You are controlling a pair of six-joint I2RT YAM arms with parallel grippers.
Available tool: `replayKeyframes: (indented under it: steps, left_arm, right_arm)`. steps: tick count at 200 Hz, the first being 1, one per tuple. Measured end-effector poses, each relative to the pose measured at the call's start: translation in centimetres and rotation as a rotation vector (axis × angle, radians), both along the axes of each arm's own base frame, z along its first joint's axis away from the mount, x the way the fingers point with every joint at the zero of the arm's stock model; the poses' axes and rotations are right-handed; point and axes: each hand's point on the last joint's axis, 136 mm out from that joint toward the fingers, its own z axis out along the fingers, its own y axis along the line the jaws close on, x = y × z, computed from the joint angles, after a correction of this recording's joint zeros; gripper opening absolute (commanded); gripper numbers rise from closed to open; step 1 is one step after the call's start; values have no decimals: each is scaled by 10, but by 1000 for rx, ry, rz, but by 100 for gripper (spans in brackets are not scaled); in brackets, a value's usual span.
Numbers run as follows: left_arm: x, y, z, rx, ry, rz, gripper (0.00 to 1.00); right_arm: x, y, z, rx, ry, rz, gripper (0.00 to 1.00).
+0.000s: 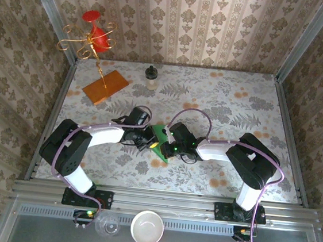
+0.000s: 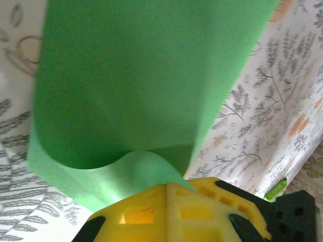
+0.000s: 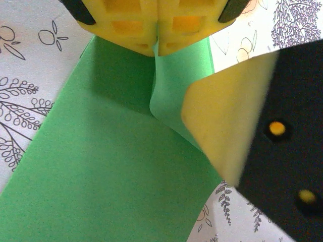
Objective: Fold a paper plane with a square sheet of paper (pick it up from the middle)
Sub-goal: Third fold the triangle at the center of the table.
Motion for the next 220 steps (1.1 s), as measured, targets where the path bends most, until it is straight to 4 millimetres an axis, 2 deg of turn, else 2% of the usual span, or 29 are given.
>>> replayKeyframes:
  steps: [35, 171, 197, 220]
  left_arm:
    - [-9, 9, -13, 30, 35, 24, 7]
    - [-9, 12, -17, 38, 27, 35, 7]
    - [-9, 13, -17, 32, 18, 36, 7]
    - [-9, 14, -17, 26, 5, 37, 7]
  right_arm:
    - [1, 1, 0, -3, 3, -1, 3]
    - [2, 1, -2, -1, 20, -18, 13]
    - [2, 2, -1, 1, 28, -24, 19]
    - [2, 3, 2, 21, 52, -41, 31]
